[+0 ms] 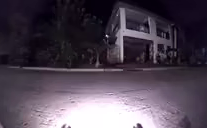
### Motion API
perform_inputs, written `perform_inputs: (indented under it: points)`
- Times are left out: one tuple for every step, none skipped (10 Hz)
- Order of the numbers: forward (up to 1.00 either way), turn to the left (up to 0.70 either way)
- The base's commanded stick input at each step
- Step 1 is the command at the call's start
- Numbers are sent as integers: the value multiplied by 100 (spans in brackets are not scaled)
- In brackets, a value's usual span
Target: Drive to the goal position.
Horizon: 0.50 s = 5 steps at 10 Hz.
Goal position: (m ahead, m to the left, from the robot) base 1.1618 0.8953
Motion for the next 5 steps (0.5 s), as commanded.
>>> perform_inputs:
  points:
    - [45, 0]
    - [45, 0]
    - [45, 0]
    - [45, 0]
    - [45, 0]
